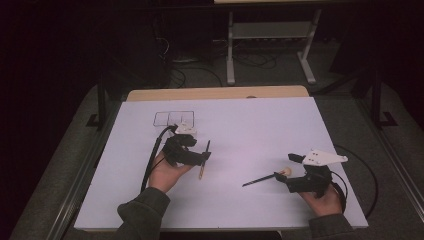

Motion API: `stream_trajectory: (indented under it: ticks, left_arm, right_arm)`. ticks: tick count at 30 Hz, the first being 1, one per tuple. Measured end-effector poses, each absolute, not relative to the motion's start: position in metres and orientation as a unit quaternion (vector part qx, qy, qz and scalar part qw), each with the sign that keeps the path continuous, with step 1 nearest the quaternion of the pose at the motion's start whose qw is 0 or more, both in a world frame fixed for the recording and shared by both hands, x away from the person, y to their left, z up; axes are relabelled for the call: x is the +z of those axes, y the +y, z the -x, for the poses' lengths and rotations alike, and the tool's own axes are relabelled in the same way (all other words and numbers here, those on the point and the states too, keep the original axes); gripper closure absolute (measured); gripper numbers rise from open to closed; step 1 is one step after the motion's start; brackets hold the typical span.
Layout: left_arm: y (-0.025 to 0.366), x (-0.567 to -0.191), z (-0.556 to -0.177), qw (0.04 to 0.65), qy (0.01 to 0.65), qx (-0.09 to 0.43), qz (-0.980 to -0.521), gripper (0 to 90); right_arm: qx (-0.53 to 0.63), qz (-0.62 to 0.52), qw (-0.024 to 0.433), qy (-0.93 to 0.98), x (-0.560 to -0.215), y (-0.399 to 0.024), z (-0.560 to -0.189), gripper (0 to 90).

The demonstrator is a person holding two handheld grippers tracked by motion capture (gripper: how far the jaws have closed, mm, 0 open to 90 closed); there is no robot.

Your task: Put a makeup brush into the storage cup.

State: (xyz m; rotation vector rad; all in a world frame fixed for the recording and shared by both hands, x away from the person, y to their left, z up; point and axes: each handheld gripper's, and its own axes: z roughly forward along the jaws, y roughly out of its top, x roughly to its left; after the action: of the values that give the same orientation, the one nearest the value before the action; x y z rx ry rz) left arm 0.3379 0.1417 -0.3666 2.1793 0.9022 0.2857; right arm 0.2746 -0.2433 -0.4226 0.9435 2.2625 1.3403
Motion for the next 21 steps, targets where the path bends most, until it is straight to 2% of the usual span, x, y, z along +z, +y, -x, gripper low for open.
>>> stream_trajectory:
  ticks: [21]
  left_arm:
    - [0.126,-0.378,-0.347,0.348,0.369,0.103,-0.855,34.2]
  right_arm:
    - [0.474,-0.332,0.172,0.797,-0.423,-0.243,-0.275,15.2]
